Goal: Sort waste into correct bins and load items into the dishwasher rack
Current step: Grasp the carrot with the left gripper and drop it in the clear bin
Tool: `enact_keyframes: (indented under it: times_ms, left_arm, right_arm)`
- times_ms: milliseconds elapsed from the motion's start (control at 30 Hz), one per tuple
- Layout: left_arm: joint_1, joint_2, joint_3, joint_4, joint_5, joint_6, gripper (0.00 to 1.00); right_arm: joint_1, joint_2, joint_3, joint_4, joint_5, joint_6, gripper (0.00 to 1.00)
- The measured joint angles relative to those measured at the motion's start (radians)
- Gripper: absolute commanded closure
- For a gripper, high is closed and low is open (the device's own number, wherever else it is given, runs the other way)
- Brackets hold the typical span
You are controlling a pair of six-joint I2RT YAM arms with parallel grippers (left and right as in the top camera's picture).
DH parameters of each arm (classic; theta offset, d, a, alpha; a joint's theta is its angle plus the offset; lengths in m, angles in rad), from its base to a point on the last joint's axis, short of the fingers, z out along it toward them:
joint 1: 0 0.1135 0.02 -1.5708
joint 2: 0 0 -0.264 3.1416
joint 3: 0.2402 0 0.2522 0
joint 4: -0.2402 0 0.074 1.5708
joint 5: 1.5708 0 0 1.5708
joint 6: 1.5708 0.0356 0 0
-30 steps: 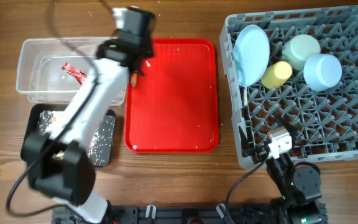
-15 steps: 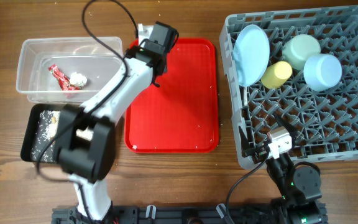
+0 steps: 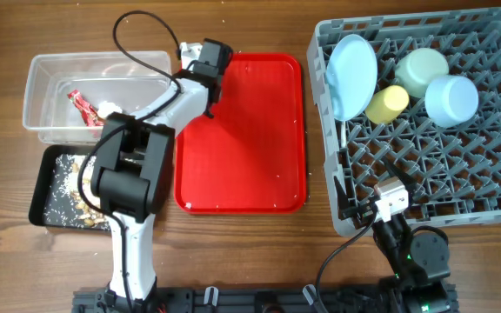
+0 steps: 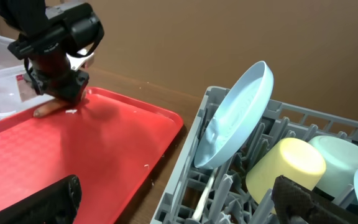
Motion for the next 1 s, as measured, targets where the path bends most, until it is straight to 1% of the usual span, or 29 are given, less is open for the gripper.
enact_keyframes:
  times_ms: [100, 167, 267, 300, 367, 433, 467, 533, 567, 600, 633, 667, 700, 733, 767, 800, 867, 933, 1000]
  left_arm:
    - [0.007, -0.002, 0.01, 0.016, 0.067, 0.06, 0.66]
    - [-0.003, -0.003, 0.016, 0.018, 0.103, 0.087, 0.67]
    - [-0.034, -0.011, 0.016, -0.003, 0.093, 0.098, 0.68]
    - [-0.053, -0.021, 0.014, -0.027, 0.092, 0.097, 0.71]
    - [-0.097, -0.059, 0.005, -0.095, 0.13, 0.097, 0.72]
    - [-0.126, -0.168, -0.003, -0.174, 0.159, 0.097, 0.72]
    - [-0.116, -0.226, -0.004, -0.194, 0.164, 0.094, 0.72]
    - [-0.062, -0.364, -0.002, -0.27, 0.164, 0.055, 0.77]
    - [-0.03, -0.408, 0.0, -0.323, 0.159, 0.02, 0.8]
    - [0.008, -0.435, 0.001, -0.365, 0.155, -0.022, 0.8]
    - [0.079, -0.452, 0.001, -0.406, 0.156, -0.089, 0.8]
    - [0.131, -0.452, -0.002, -0.405, 0.164, -0.126, 0.79]
    - [0.214, -0.435, -0.014, -0.374, 0.189, -0.193, 0.72]
    - [0.267, -0.414, -0.026, -0.341, 0.213, -0.23, 0.7]
    - [0.304, -0.383, -0.042, -0.289, 0.249, -0.27, 0.66]
    - [0.331, -0.332, -0.052, -0.231, 0.286, -0.32, 0.55]
    - [0.345, -0.283, -0.062, -0.184, 0.318, -0.373, 0.02]
    - [0.347, -0.285, -0.066, -0.174, 0.353, -0.398, 0.0]
    - [0.347, -0.331, -0.066, -0.208, 0.371, -0.413, 0.0]
  right_arm:
    - [0.0, 0.0, 0.0, 0.0, 0.0, 0.0, 0.0]
    - [0.0, 0.0, 0.0, 0.0, 0.0, 0.0, 0.0]
    - [0.0, 0.0, 0.0, 0.0, 0.0, 0.0, 0.0]
    - [0.0, 0.0, 0.0, 0.0, 0.0, 0.0, 0.0]
    - [0.0, 0.0, 0.0, 0.0, 0.0, 0.0, 0.0]
    - [0.0, 0.0, 0.0, 0.0, 0.0, 0.0, 0.0]
    - [0.0, 0.0, 0.0, 0.0, 0.0, 0.0, 0.0]
    - [0.0, 0.0, 0.0, 0.0, 0.0, 0.0, 0.0]
    - [0.0, 0.0, 0.0, 0.0, 0.0, 0.0, 0.0]
    - [0.0, 0.0, 0.0, 0.0, 0.0, 0.0, 0.0]
    - [0.0, 0.0, 0.0, 0.0, 0.0, 0.0, 0.0]
    - [0.0, 0.0, 0.0, 0.0, 0.0, 0.0, 0.0]
    - [0.0, 0.0, 0.0, 0.0, 0.0, 0.0, 0.0]
    - [0.0, 0.0, 0.0, 0.0, 0.0, 0.0, 0.0]
    - [0.0, 0.0, 0.0, 0.0, 0.0, 0.0, 0.0]
    - [0.0, 0.0, 0.0, 0.0, 0.0, 0.0, 0.0]
    - [0.0, 0.0, 0.0, 0.0, 0.0, 0.0, 0.0]
    - [0.0, 0.0, 0.0, 0.0, 0.0, 0.0, 0.0]
    - [0.0, 0.0, 0.0, 0.0, 0.0, 0.0, 0.0]
